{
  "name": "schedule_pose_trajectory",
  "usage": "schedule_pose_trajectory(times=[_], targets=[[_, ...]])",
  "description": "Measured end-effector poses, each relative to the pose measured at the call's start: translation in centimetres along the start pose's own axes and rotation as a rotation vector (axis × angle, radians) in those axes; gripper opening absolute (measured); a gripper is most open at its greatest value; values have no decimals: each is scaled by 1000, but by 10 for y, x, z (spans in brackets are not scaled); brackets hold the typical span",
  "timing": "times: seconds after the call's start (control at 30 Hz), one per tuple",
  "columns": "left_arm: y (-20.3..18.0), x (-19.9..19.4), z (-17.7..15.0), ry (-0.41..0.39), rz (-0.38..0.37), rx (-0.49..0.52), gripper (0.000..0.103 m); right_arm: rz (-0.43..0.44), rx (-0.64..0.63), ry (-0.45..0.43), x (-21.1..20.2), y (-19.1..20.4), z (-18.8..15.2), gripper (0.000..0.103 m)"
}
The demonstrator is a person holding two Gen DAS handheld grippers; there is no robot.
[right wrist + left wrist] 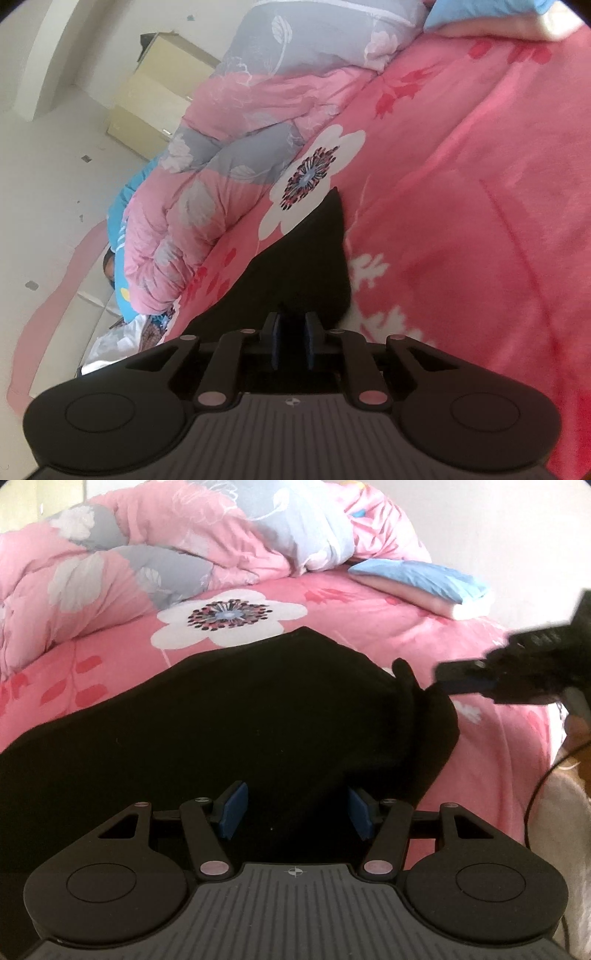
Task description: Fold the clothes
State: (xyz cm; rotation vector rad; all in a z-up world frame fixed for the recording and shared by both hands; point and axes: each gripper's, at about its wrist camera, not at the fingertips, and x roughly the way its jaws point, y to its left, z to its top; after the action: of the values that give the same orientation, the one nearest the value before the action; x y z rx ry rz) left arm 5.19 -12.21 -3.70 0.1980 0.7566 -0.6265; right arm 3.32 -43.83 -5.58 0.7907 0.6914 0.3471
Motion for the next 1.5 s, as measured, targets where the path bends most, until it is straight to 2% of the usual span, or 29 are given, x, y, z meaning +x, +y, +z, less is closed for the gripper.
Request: schedule_pose_trajectory(times=[0.13,0.37,0.57,0.7,0.87,0.9,0.93,1.03,1.1,1.2,1.4,1.47,1.5], targets=[[5,2,2,8,-8,-45,59,2,-85,27,-8,4,-4,35],[12,4,4,17,-23,-109,59,0,-232,95,8,17,-5,35],[18,6,5,19,-37,-157,59,38,-333,158,12,25,-4,31],[21,7,5,20,-46,-187,59,31,-320,152,11,21,4,31],[23,7,6,22,-53,-211,59,83,-289,191,24,15,9,30],[24,7,7,22,-56,-219,59,95,-285,195,24,13,9,25],[25,7,7,22,-60,-229,59,106,-282,197,24,11,9,14],[29,6,7,21,-71,-254,59,161,-292,196,14,6,7,7],[31,5,8,21,-80,-267,59,209,-308,191,2,1,4,6],[33,5,8,21,-92,-284,59,272,-318,195,-13,-8,2,6],[35,3,7,21,-101,-309,59,301,-285,281,-9,-23,7,9],[34,2,7,21,-101,-311,59,307,-269,286,-8,-27,12,16],[34,1,7,22,-101,-311,59,313,-258,284,-7,-28,13,24]])
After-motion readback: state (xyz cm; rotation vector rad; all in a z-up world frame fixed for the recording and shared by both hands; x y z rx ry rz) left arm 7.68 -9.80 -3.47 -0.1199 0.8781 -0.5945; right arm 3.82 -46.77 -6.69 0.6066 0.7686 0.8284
